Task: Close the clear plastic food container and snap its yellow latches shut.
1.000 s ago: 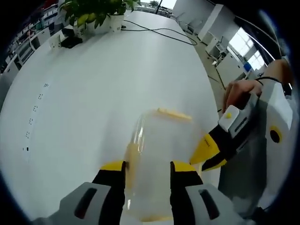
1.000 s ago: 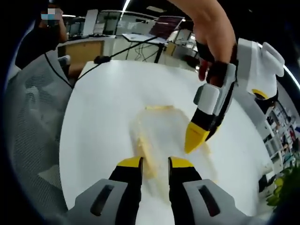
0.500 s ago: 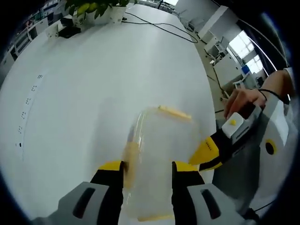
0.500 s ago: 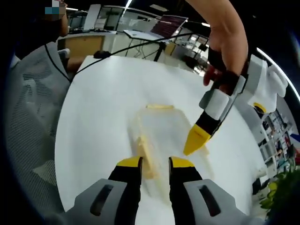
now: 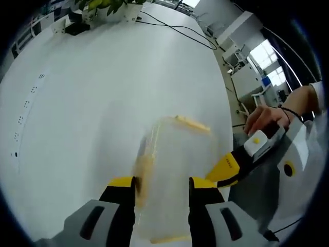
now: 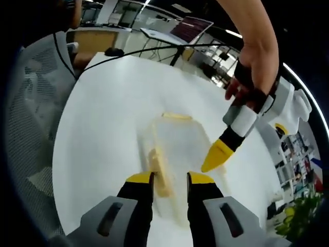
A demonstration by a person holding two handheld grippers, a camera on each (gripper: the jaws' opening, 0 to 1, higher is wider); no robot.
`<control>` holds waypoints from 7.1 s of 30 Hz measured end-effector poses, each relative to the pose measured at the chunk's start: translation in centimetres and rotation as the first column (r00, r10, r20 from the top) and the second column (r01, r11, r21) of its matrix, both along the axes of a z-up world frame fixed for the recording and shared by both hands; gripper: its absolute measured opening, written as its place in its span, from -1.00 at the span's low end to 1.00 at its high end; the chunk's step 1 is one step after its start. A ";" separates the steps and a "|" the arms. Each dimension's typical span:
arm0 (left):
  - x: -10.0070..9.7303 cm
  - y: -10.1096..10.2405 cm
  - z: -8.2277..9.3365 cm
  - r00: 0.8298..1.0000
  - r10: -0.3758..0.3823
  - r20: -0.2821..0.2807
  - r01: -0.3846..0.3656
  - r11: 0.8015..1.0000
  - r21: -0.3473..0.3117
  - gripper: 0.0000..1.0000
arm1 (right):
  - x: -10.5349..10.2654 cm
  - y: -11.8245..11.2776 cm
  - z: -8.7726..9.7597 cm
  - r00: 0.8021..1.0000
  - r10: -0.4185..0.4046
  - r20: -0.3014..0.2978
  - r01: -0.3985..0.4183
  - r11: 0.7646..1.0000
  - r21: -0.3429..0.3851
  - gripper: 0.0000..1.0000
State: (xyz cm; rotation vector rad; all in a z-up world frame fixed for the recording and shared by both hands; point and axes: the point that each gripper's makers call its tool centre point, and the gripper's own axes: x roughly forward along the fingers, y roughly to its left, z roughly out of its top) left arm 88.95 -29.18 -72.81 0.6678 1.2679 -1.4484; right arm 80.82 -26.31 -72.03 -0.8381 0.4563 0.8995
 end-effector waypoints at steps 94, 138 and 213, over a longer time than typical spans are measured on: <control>-3.9 8.6 4.0 0.730 0.657 0.189 -0.503 0.703 -0.503 0.01 | -0.4 -4.8 -0.1 0.967 -0.213 -0.139 0.222 0.973 0.058 -0.16; -6.1 8.6 -1.5 0.633 0.729 0.261 -0.534 0.655 -0.534 -0.03 | 1.1 -7.0 -3.0 0.912 -0.345 -0.223 0.375 0.921 0.109 -0.07; -2.8 18.4 -1.3 0.560 0.723 0.404 -0.541 0.689 -0.482 -0.11 | 4.3 1.7 -1.8 0.906 -0.352 -0.236 0.393 0.906 0.159 -0.15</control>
